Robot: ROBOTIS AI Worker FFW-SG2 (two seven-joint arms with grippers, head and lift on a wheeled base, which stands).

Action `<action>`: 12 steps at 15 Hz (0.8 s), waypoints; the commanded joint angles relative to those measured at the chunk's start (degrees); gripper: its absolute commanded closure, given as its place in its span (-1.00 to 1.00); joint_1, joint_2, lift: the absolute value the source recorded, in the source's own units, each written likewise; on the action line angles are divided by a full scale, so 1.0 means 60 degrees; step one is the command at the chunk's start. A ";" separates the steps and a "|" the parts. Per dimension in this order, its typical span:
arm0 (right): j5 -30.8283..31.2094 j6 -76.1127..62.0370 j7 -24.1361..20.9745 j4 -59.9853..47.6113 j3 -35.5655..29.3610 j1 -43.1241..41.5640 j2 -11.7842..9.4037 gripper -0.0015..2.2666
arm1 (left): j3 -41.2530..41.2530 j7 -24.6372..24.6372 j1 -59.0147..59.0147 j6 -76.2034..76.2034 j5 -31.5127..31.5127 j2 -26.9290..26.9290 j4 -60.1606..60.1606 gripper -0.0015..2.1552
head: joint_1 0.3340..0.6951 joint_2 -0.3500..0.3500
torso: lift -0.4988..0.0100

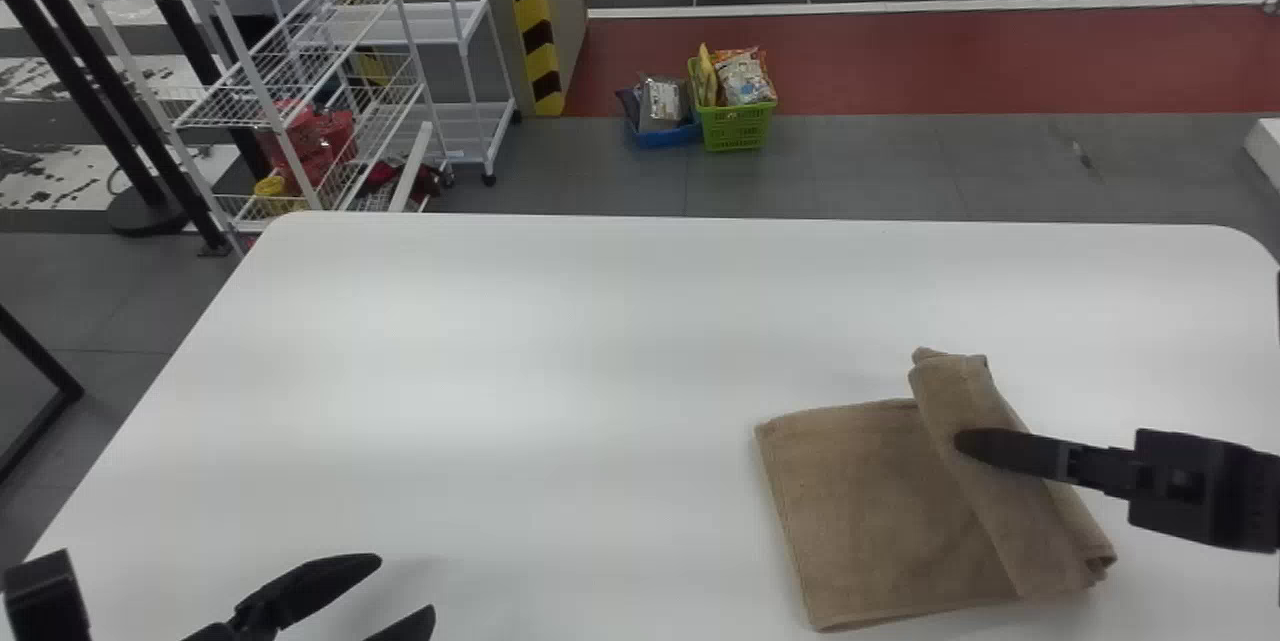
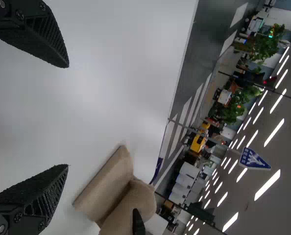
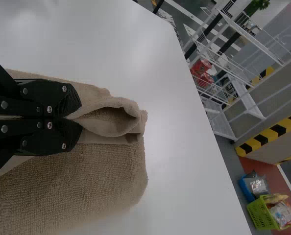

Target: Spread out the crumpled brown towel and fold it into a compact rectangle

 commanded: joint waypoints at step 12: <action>-0.0433 0.0020 -0.0797 0.0519 0.0528 0.0325 0.0155 0.00 | 0.0045 -0.0059 -0.0047 -0.0162 0.0045 -0.0025 0.0168 -0.92 | 1.00 0.61 | 0.46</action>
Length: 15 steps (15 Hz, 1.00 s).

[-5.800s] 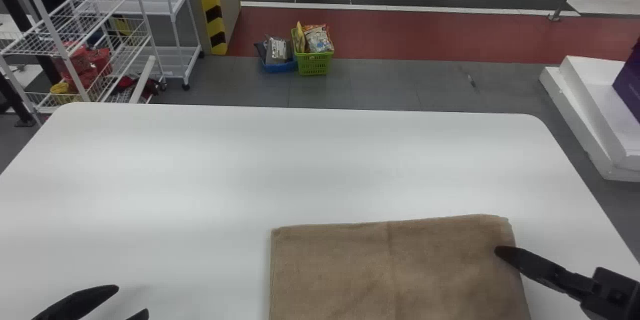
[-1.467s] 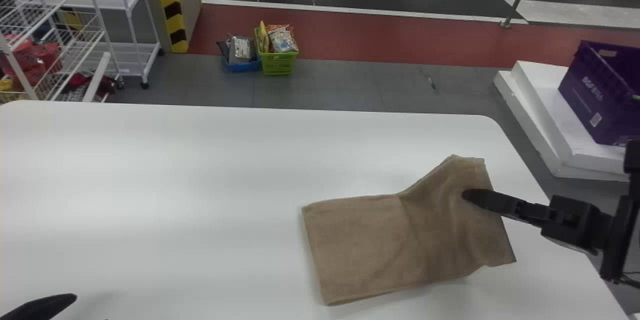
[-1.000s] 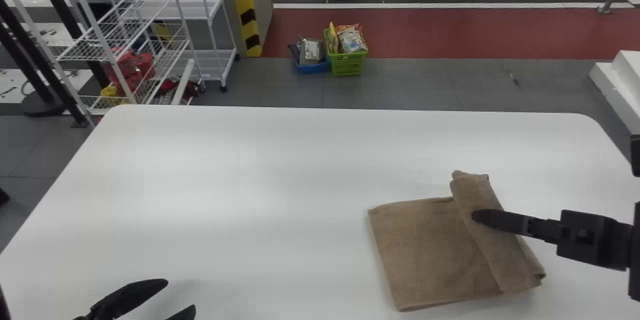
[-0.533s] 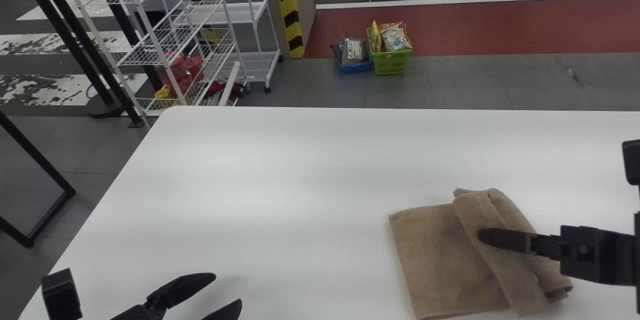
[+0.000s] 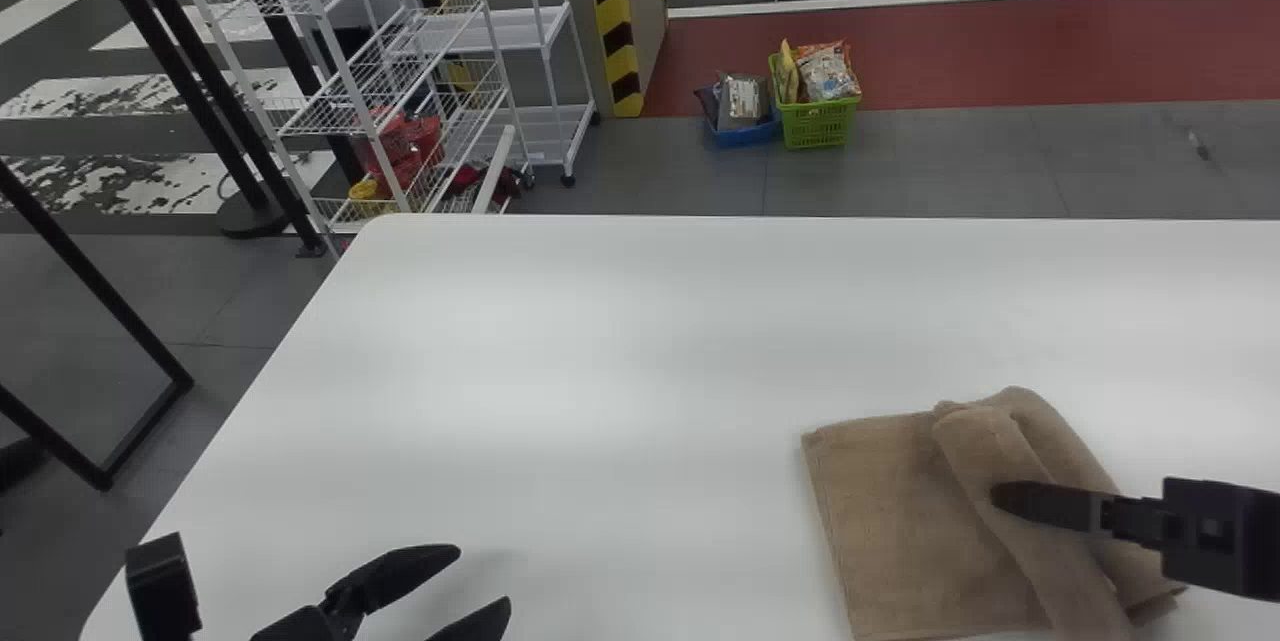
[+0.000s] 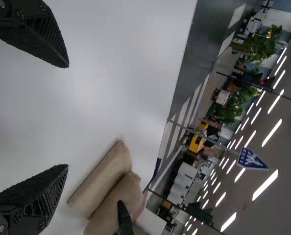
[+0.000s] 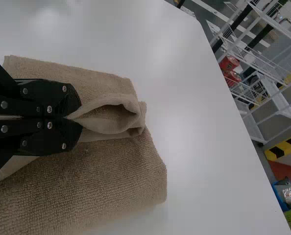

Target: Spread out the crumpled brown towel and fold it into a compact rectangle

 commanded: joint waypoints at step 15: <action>-0.3382 -0.2842 -0.1881 0.0644 -0.0832 0.0847 0.0008 0.00 | 0.0066 -0.0058 -0.0008 -0.0058 0.0071 -0.0025 0.0078 -0.92 | 1.00 0.56 | 0.46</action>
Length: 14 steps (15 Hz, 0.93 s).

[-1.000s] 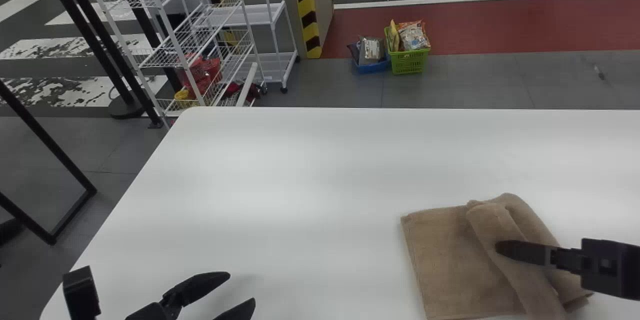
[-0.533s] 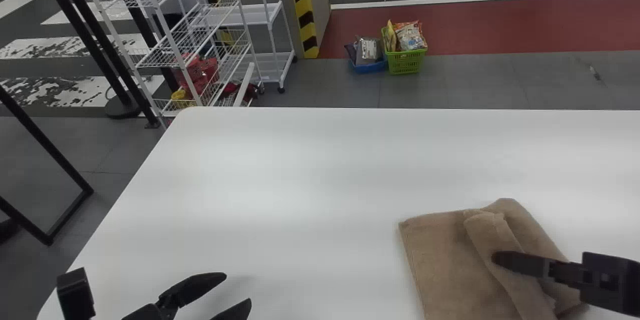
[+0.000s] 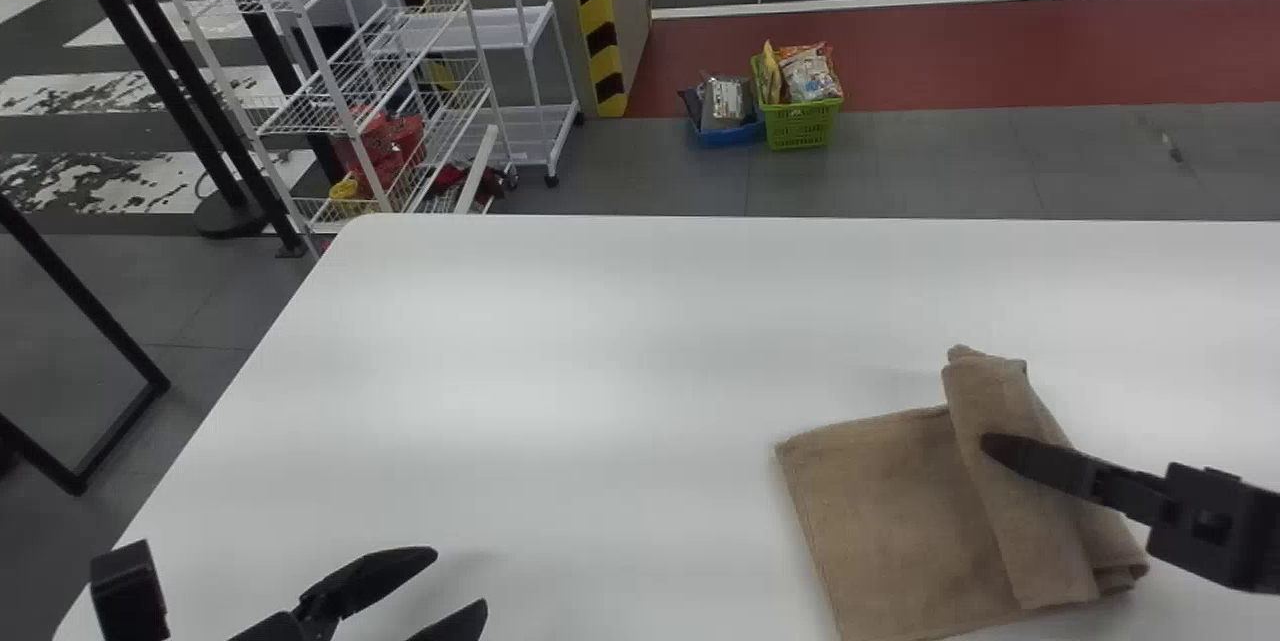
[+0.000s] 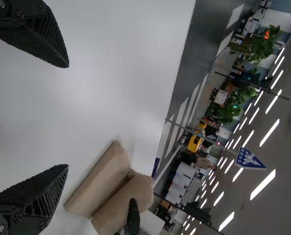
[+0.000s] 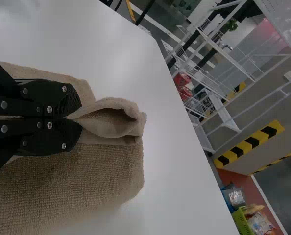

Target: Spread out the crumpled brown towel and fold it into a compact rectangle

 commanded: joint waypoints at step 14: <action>0.0262 0.0476 0.1516 0.0119 0.1586 0.0175 0.0009 -0.96 | -0.0051 0.0027 -0.0024 0.0000 -0.0043 -0.0025 -0.0033 -0.92 | 1.00 0.93 | 0.46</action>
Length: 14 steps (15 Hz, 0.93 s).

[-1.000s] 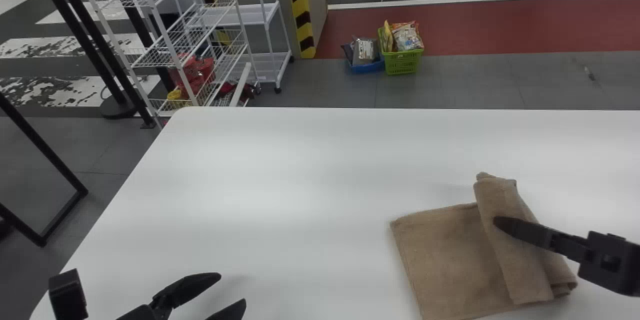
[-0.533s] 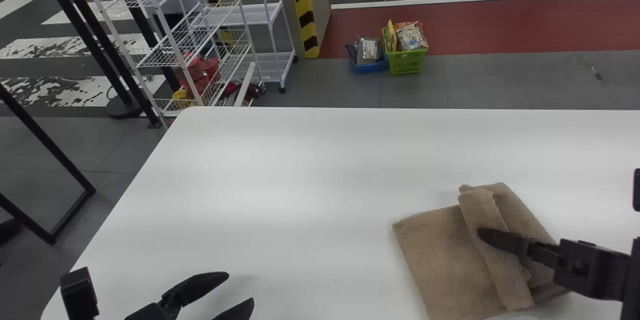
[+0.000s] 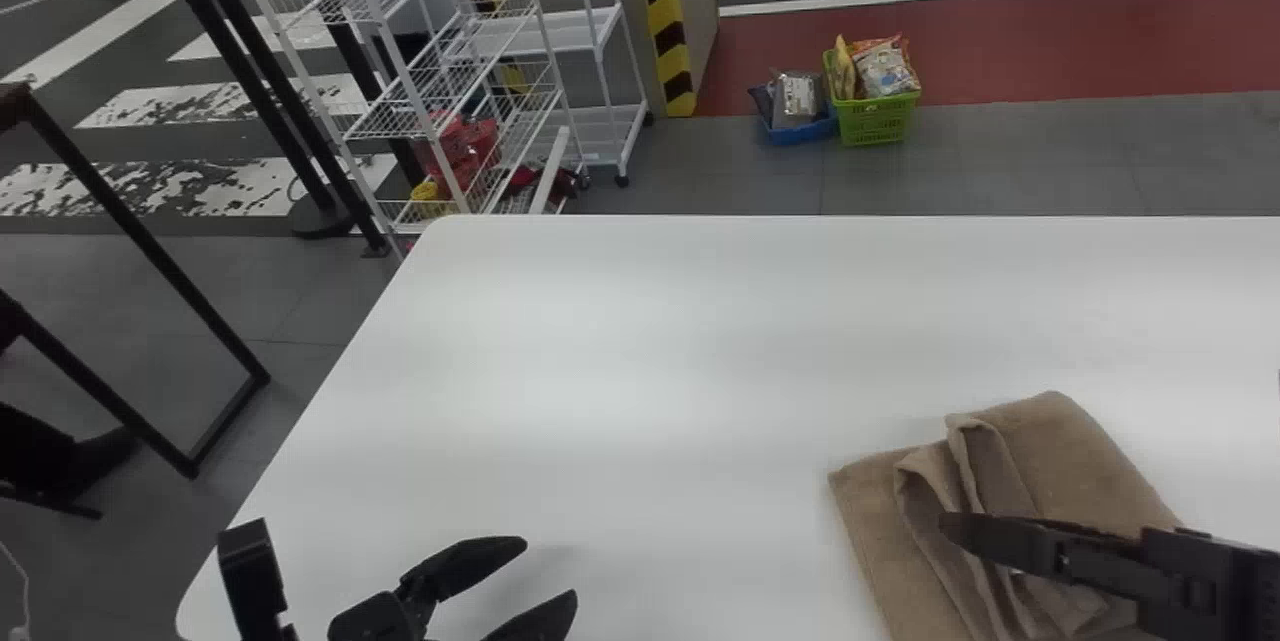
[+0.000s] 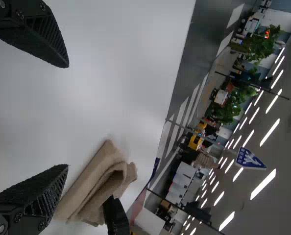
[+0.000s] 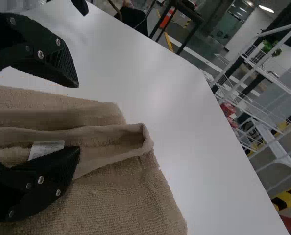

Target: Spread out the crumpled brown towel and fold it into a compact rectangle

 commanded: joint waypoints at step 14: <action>0.0392 -0.2851 0.0049 -0.0479 0.1209 0.1257 0.0009 0.78 | -0.0076 0.0057 -0.0029 -0.0058 -0.0032 -0.0025 0.0156 -0.92 | 1.00 1.00 | 0.46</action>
